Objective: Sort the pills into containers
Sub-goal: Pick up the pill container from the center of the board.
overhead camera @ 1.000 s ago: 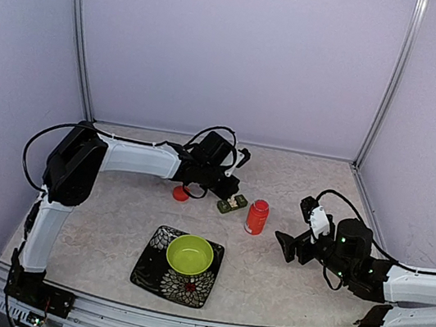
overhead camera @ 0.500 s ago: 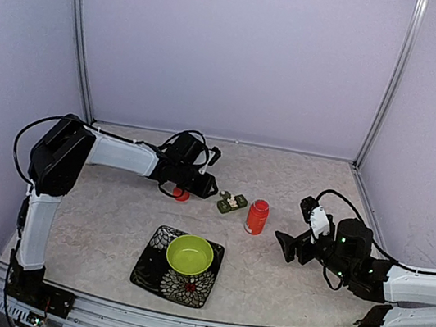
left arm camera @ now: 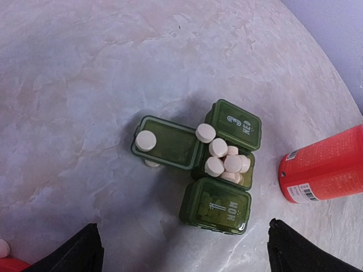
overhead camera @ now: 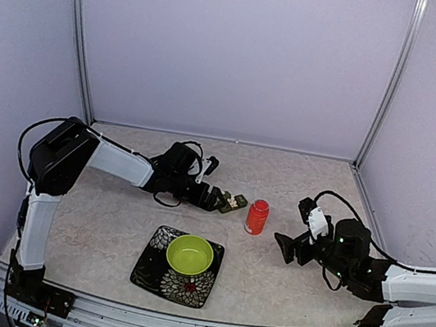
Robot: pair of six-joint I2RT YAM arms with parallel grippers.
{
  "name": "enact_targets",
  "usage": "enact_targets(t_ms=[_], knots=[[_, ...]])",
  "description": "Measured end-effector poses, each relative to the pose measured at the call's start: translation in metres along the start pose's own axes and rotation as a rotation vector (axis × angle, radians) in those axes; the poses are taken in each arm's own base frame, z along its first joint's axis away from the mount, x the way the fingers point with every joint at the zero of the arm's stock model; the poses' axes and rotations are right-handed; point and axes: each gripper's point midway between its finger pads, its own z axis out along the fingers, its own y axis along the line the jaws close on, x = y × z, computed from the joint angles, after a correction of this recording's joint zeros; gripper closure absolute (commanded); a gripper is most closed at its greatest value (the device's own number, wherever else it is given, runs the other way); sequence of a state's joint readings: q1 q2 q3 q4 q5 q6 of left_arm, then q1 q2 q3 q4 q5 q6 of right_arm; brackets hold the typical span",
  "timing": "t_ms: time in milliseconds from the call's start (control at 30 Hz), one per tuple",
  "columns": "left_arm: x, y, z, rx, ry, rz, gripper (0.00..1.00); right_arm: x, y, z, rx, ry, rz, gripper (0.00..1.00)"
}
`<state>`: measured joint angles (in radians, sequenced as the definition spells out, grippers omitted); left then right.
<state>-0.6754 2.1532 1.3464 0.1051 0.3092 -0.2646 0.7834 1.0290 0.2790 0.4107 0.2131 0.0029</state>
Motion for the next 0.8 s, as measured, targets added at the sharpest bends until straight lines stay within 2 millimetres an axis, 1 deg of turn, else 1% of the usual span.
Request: enact_targets(t_ms=[367,600,767,800], knots=[[-0.003,-0.011,0.003,0.025,-0.029,0.096,0.02,0.001,0.001,0.000,-0.004,0.003,-0.001,0.00],[-0.004,-0.015,0.010,0.032,-0.029,0.131,0.13,0.002,0.002,0.001,-0.008,0.006,-0.001,0.00],[0.004,-0.019,0.020,0.032,-0.003,0.157,0.19,0.003,0.002,0.001,-0.011,0.009,-0.002,0.00],[0.006,-0.020,0.022,0.030,0.003,0.165,0.23,0.003,0.002,0.001,-0.011,0.009,-0.002,0.00]])
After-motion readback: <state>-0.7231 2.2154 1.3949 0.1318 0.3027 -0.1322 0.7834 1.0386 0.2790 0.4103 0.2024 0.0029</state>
